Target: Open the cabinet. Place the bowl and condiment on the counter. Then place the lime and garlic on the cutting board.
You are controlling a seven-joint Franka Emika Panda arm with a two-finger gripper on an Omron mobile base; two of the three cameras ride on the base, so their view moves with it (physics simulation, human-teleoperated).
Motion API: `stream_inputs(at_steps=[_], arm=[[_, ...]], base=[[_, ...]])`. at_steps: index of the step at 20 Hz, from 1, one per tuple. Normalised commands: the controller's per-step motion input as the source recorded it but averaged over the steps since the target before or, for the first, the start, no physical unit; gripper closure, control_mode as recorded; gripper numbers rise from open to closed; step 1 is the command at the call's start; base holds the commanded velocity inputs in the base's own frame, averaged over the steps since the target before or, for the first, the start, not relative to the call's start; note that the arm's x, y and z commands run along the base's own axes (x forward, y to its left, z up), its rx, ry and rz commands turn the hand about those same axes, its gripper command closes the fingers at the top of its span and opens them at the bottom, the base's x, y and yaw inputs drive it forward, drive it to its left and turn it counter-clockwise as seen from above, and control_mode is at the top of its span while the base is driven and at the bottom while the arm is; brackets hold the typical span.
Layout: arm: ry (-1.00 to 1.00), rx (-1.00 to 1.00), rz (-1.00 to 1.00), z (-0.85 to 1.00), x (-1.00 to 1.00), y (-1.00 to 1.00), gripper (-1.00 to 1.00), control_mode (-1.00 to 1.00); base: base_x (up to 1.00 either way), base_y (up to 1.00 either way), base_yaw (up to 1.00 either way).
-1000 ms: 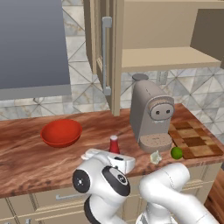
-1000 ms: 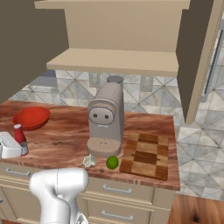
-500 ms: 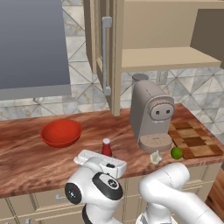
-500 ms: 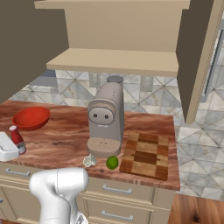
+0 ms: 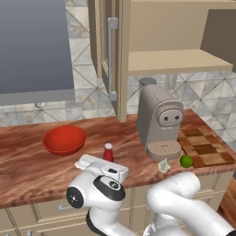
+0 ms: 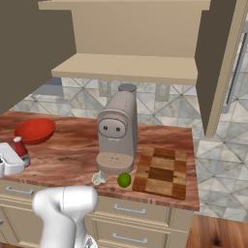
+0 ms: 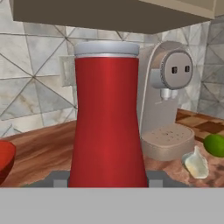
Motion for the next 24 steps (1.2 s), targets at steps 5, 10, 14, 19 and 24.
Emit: stream_inputs(at_steps=[5, 10, 14, 19, 24], arm=[[0.0, 0.01, 0.0, -0.16, 0.27, 0.18, 1.0, -1.0], [0.0, 0.0, 0.0, -0.2, 0.19, 0.19, 1.0, -1.0], [0.0, 0.0, 0.0, -0.23, 0.16, 0.15, 1.0, -1.0], [0.0, 0.0, 0.0, -0.26, 0.09, 0.08, 1.0, -1.0], [0.0, 0.0, 0.0, -0.25, 0.09, 0.05, 1.0, -1.0]], base=[[0.0, 0.0, 0.0], [0.0, 0.0, 0.0], [0.0, 0.0, 0.0], [0.0, 0.0, 0.0], [0.0, 0.0, 0.0]])
